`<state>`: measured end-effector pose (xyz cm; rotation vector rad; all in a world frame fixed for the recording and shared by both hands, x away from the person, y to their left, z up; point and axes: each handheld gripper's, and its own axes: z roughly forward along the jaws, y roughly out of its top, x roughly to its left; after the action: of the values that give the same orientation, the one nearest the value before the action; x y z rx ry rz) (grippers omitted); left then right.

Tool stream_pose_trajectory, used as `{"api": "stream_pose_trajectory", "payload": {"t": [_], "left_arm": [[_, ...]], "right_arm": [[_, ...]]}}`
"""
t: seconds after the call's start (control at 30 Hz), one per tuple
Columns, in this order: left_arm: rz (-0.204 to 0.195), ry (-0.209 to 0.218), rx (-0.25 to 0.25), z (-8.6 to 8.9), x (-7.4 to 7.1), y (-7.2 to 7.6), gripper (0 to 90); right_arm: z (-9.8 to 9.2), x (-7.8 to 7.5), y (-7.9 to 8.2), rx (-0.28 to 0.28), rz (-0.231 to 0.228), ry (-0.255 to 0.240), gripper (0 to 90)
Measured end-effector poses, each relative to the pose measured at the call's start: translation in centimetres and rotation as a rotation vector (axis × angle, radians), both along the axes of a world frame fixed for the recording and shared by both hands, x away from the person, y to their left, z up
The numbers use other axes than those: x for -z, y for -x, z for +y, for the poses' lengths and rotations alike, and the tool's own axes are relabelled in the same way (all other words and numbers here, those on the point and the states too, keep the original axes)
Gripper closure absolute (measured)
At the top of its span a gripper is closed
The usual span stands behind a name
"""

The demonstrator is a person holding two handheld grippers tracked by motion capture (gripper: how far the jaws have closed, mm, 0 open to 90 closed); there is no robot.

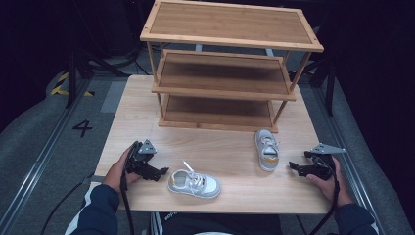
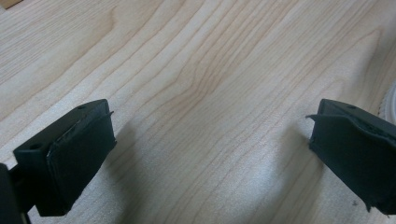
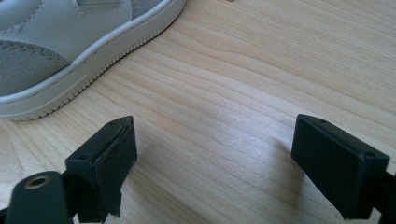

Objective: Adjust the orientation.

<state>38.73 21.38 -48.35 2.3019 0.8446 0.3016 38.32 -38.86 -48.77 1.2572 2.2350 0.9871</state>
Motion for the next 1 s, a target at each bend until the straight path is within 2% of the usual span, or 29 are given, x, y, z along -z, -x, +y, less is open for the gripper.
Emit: {"api": "stream_pose_trajectory", "payload": {"t": [0.13,0.2,0.23,0.33,0.37,0.4,0.43,0.47,0.5,0.57,0.6,0.67,0.7,0.73,0.87,1.0], "left_arm": [[0.006,0.009,0.002,0.1,0.0,0.1,0.2],[0.001,-0.012,0.025,0.3,-0.1,0.1,0.5],[0.007,-0.006,0.031,0.5,-0.1,0.1,0.5],[0.006,-0.018,0.032,0.9,-0.3,0.2,1.6],[0.017,-0.011,0.032,1.0,-0.4,0.2,4.3],[0.008,-0.019,0.033,1.2,-0.5,0.3,8.5],[0.001,-0.027,0.036,1.3,-0.7,0.5,16.9],[-0.002,-0.038,0.04,1.4,-0.9,0.7,16.9],[0.003,-0.05,0.05,1.5,-1.1,0.9,18.2],[0.022,-0.032,0.099,1.8,-1.6,1.6,16.4],[0.018,-0.022,0.119,1.8,-1.8,1.9,16.9],[0.008,-0.042,0.138,1.7,-2.3,2.9,17.8],[0.008,-0.035,0.156,1.6,-2.6,3.4,18.0],[0.01,-0.035,0.18,1.5,-3.0,4.0,22.1],[-0.001,-0.032,0.237,0.3,-3.6,5.8,23.1],[-0.003,-0.042,0.259,-0.7,-3.7,6.5,25.6]], "right_arm": [[0.0,0.0,0.0,0.0,-0.001,0.0,14.6],[0.0,0.0,0.0,0.001,0.0,0.0,14.6],[0.0,0.0,0.0,0.0,0.0,0.0,14.6],[0.0,0.0,0.0,0.0,0.0,0.0,14.6],[0.0,0.0,0.0,0.001,0.0,0.0,14.7],[0.0,0.0,0.1,0.002,0.001,0.0,14.7],[0.0,0.0,0.1,0.002,0.001,0.0,14.7],[0.0,0.0,0.1,0.002,0.001,0.0,14.7],[0.0,0.0,0.1,0.002,0.001,-0.001,14.7],[0.0,0.0,0.1,0.002,0.001,-0.001,14.7],[0.0,0.0,0.1,0.002,0.001,0.0,14.7],[0.0,0.0,0.1,0.002,0.001,-0.001,14.7],[0.0,0.0,0.1,0.002,0.001,-0.001,14.7],[0.0,0.0,0.1,0.002,0.001,-0.001,14.7],[0.0,0.0,0.1,0.001,0.0,0.0,14.7],[0.0,0.0,0.1,0.001,0.0,0.0,14.7]]}}
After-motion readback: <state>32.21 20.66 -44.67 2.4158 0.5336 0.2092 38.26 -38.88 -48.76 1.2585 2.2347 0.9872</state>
